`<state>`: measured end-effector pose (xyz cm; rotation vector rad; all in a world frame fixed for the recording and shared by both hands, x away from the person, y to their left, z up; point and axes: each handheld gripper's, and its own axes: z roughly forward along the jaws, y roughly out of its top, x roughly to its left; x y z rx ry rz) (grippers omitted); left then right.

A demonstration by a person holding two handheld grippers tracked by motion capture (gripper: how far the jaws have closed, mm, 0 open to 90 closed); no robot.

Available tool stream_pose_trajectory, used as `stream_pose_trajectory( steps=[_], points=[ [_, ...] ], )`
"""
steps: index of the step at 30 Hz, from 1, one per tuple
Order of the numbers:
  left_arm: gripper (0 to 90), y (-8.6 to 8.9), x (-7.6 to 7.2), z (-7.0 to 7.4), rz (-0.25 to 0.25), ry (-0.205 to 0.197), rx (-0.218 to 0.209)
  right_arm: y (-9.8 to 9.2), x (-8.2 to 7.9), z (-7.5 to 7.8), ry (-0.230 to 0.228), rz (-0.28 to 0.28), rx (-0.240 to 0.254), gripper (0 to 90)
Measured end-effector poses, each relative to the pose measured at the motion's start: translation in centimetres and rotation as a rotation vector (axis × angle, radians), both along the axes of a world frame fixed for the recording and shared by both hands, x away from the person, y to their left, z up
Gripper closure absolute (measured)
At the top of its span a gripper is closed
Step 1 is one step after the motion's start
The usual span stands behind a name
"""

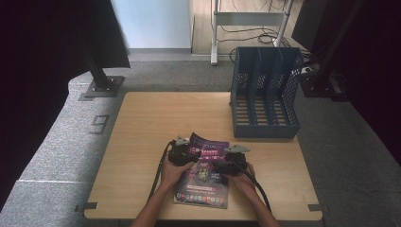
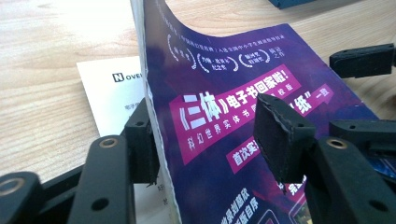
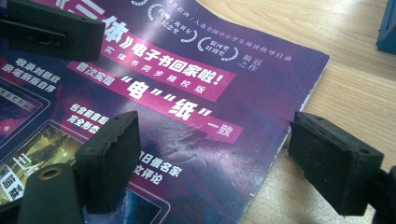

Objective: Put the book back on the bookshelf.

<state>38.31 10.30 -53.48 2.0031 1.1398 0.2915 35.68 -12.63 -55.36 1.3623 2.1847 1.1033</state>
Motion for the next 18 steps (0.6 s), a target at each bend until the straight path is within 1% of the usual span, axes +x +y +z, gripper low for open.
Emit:
stream_pose_trajectory(
  steps=[3,7,9,10,14,18],
  points=[
    [46.7,-0.07,-0.03,0.04,0.002,-0.004,0.005,0.00,0.00,0.00,0.000,0.000,0.000,16.5],
    [50.4,-0.30,-0.16,0.01,-0.003,-0.023,0.036,-0.01,0.01,-0.01,-0.002,0.001,0.000,16.5],
    [53.7,-0.31,-0.15,-0.03,-0.002,-0.027,0.043,-0.01,0.01,-0.01,-0.002,0.000,0.000,16.5],
    [55.2,-0.25,-0.05,-0.17,-0.009,-0.015,0.035,0.00,-0.01,0.00,0.000,-0.001,0.000,16.5],
    [56.9,-0.29,0.02,-0.28,-0.022,-0.002,0.030,-0.01,0.01,0.00,-0.001,0.001,-0.002,16.5],
    [56.8,-0.39,0.16,-0.26,-0.022,0.009,0.040,0.00,0.01,-0.01,-0.002,0.000,-0.001,16.5]
  ],
)
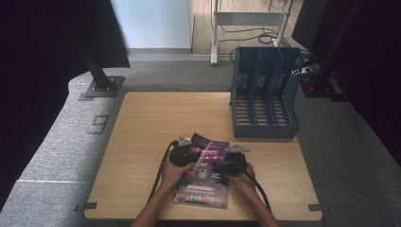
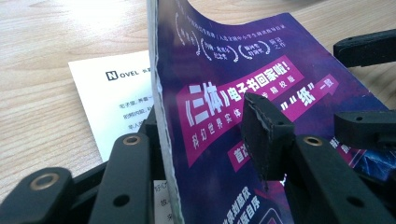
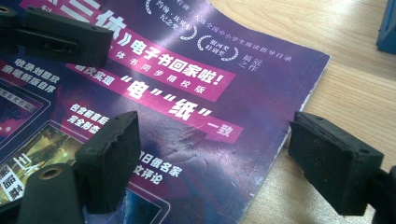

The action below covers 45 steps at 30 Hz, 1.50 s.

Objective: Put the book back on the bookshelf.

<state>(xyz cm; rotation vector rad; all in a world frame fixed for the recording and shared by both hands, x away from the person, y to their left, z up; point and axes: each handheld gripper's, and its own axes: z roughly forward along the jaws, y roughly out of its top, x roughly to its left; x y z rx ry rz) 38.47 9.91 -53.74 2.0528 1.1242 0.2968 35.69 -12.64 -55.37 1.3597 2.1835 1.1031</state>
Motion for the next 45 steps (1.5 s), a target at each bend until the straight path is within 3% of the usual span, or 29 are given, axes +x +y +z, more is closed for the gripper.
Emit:
stream_pose_trajectory(
  steps=[10,16,22,32,39,45],
  points=[
    [70.8,-0.3,-0.2,0.5,0.026,-0.013,0.008,0.0,0.0,0.0,0.002,-0.002,0.000,16.6],
    [72.8,-0.5,0.0,0.6,0.029,-0.002,0.018,0.0,0.0,0.0,0.002,-0.003,0.000,16.6],
    [77.1,-0.4,0.0,0.7,0.031,-0.002,-0.002,0.0,0.0,0.0,0.001,-0.003,0.001,16.6],
    [85.7,-0.3,-0.5,1.3,0.010,-0.042,-0.034,0.0,0.0,0.0,0.003,-0.003,0.001,16.7],
    [85.3,-0.2,-0.4,1.2,0.010,-0.031,-0.045,0.0,0.0,0.0,0.003,-0.002,0.002,16.7],
    [82.1,-0.1,0.0,0.9,0.009,0.005,-0.050,0.0,0.0,0.0,0.002,-0.001,0.001,16.6]
  ],
)
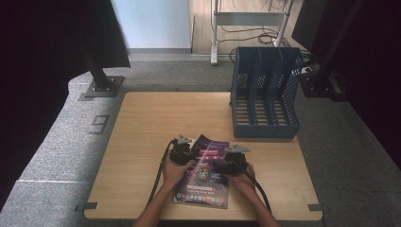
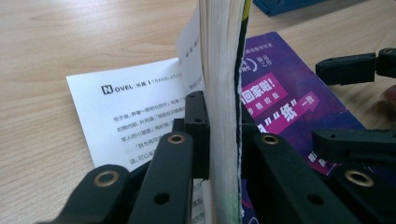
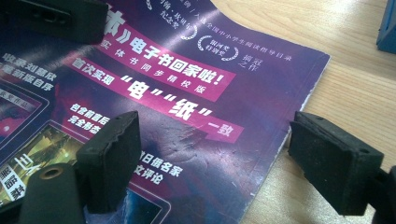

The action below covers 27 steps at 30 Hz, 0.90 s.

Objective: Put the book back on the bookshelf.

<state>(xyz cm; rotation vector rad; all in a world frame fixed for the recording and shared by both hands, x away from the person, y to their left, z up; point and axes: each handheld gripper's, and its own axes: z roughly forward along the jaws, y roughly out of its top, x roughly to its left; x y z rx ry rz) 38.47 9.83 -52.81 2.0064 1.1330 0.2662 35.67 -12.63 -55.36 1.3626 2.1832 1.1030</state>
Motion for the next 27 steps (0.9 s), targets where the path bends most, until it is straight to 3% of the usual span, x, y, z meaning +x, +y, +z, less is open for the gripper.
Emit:
stream_pose_trajectory(
  steps=[5,12,13,27],
  points=[
    [85.4,0.0,0.0,0.1,-0.004,-0.004,-0.010,0.0,0.0,0.0,0.002,0.000,0.001,16.7],
    [86.4,0.2,-0.6,0.6,-0.032,-0.055,-0.046,-0.3,0.1,0.2,0.014,0.010,0.005,19.1],
    [86.5,0.3,-0.8,0.9,-0.041,-0.067,-0.065,-0.3,0.1,0.2,0.009,0.009,0.003,19.2],
    [86.6,0.2,-1.7,2.5,-0.091,-0.124,-0.104,-1.2,0.0,1.2,-0.026,0.010,0.047,18.6]
  ],
)
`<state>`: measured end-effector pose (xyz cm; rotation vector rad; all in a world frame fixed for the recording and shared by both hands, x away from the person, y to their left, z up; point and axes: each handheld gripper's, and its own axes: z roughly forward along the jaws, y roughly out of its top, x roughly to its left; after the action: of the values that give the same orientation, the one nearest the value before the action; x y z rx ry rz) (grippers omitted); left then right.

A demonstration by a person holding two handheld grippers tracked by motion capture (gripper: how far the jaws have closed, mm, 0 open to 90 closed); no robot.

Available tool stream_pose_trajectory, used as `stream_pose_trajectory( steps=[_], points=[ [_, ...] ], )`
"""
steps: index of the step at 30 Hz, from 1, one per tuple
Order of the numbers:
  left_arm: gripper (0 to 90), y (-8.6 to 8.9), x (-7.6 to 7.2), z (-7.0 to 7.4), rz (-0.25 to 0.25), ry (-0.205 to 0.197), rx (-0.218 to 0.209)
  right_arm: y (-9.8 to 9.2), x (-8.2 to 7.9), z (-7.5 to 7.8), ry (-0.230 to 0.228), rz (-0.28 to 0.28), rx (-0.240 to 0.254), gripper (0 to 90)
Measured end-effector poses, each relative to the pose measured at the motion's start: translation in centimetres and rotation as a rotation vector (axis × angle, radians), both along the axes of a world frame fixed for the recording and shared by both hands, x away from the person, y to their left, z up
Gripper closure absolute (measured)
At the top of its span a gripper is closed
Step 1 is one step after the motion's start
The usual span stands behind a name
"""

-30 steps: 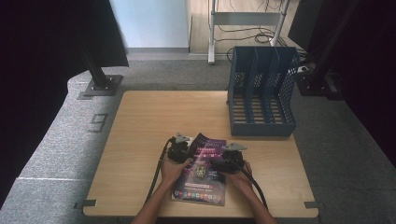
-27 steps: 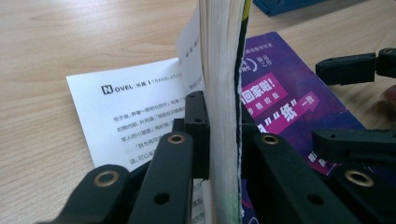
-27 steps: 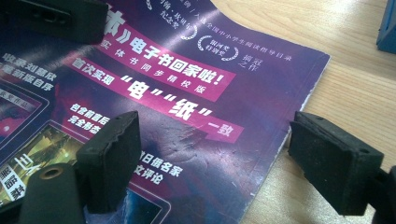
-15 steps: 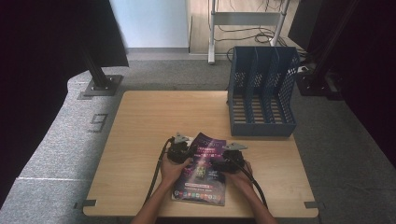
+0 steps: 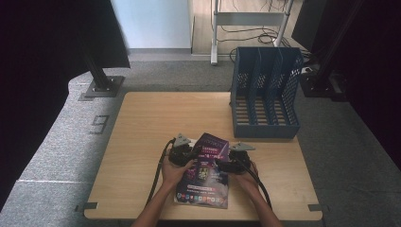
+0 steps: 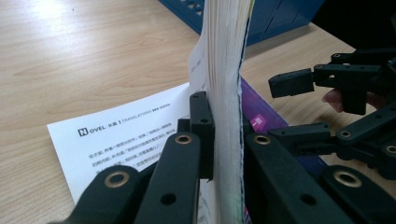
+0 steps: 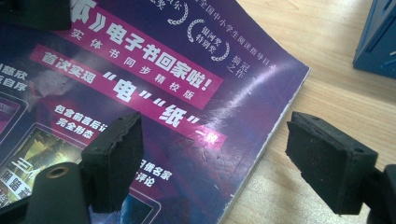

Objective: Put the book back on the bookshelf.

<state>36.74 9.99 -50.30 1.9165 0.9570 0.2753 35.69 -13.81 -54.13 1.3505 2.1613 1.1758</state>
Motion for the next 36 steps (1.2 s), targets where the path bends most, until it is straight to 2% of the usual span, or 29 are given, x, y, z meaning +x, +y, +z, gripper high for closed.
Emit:
stream_pose_trajectory(
  steps=[8,21,26,36],
  points=[
    [86.7,-0.1,-0.2,0.6,-0.011,-0.009,-0.005,-0.4,-0.1,0.6,-0.012,0.001,0.023,18.5],
    [86.7,-0.4,-1.0,2.0,-0.031,-0.049,-0.003,-0.9,-0.1,1.1,-0.017,0.002,0.052,18.3],
    [86.6,-0.3,-1.3,2.5,-0.035,-0.063,-0.015,-1.3,-0.2,1.5,-0.022,0.002,0.066,17.9],
    [86.7,-0.2,-1.4,2.6,-0.036,-0.067,-0.023,-1.1,-0.1,1.3,-0.013,0.013,0.054,17.3]
  ],
)
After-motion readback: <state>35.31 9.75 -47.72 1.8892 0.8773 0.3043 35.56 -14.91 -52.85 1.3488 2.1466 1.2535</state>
